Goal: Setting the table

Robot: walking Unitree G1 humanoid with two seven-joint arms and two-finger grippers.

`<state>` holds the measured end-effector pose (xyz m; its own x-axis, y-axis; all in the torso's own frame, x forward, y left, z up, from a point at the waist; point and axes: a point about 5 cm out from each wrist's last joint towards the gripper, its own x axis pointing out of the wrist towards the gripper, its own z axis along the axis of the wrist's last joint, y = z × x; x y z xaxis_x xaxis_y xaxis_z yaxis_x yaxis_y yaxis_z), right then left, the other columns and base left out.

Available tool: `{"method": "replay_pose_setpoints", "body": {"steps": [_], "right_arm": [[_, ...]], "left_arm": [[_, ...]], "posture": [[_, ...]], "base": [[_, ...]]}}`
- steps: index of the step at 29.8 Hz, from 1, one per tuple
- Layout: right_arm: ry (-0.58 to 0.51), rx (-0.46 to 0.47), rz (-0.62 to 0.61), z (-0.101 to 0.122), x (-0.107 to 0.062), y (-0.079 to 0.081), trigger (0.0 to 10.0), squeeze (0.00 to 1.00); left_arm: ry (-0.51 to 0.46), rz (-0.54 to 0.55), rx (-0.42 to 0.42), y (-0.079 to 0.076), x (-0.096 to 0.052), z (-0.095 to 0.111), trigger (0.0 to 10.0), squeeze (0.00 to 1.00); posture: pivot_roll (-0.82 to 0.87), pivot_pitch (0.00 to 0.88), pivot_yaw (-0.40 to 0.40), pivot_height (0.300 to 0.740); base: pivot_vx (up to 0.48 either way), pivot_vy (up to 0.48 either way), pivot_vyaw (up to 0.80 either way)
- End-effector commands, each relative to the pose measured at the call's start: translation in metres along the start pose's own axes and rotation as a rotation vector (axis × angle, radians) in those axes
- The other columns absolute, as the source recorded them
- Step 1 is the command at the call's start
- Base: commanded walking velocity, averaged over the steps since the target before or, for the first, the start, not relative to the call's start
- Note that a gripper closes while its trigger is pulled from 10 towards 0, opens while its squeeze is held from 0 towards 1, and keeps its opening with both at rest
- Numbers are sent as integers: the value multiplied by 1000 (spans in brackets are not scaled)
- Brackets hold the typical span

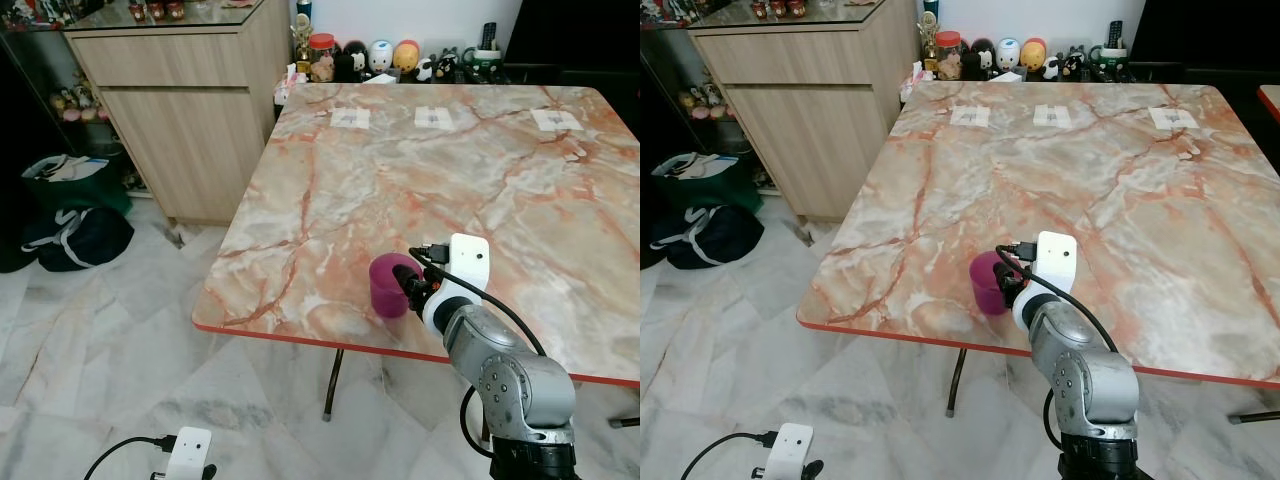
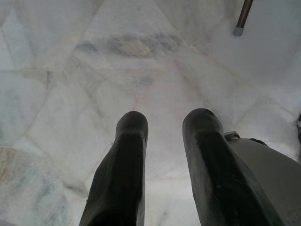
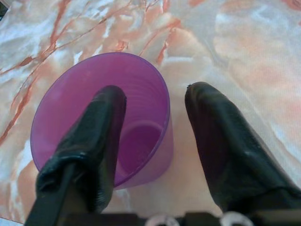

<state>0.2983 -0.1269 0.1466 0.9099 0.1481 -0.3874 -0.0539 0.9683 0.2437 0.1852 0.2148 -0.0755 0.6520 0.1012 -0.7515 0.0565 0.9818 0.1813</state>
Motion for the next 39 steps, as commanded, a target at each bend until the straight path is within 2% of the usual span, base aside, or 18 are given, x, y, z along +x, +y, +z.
{"method": "replay_pose_setpoints", "body": {"steps": [1,3,4,5,8,9,10,13,14,15,33,36,38,39], "right_arm": [[6,5,8,-1,1,2,4039,0],[7,4,6,-1,2,1,4039,0],[10,3,3,-2,2,1,7529,0],[10,3,1,-2,2,1,10000,0],[10,2,1,-2,2,1,10000,0],[8,1,4,-2,2,1,4157,0],[8,1,4,-2,2,1,4157,0],[8,2,6,-2,3,2,2314,0],[8,3,6,-2,3,2,2314,0],[8,2,6,-2,3,2,275,0],[11,7,-5,-4,4,1,0,0],[-38,20,-5,1,5,2,0,0],[-106,-14,-4,8,5,2,0,0],[-165,-34,-25,11,4,0,2980,0]], "left_arm": [[32,3,2,2,-2,-8,10000,0],[32,2,2,2,-2,-8,10000,0],[32,2,2,2,-2,-8,10000,0],[32,2,2,2,-2,-8,10000,0],[32,2,1,2,-2,-8,10000,0],[32,2,2,2,-2,-8,10000,0],[32,2,2,2,-2,-8,10000,0],[32,1,2,2,-2,-8,10000,0],[32,1,2,2,-2,-8,10000,0],[33,1,2,2,-2,-8,10000,0],[34,-13,24,2,-1,-7,10000,0],[34,-9,22,2,-1,-7,10000,0],[32,-6,21,2,-1,-6,10000,0],[31,-4,22,2,-1,-6,10000,0]], "posture": [[-92,78,55,740],[-92,78,55,740],[-94,77,54,740],[-92,77,54,740],[-93,77,54,740],[-93,76,54,740],[-93,76,54,740],[-91,77,52,740],[-92,77,53,740],[-92,78,52,740],[-90,77,54,740],[-91,79,53,740],[-93,88,54,740],[-93,88,54,740]], "base": [[0,0,0],[0,0,0],[0,0,0],[0,0,0],[0,0,0],[0,0,0],[0,0,0],[0,0,0],[0,0,0],[0,0,0],[0,0,0],[0,0,0],[0,0,0],[0,0,0]]}}
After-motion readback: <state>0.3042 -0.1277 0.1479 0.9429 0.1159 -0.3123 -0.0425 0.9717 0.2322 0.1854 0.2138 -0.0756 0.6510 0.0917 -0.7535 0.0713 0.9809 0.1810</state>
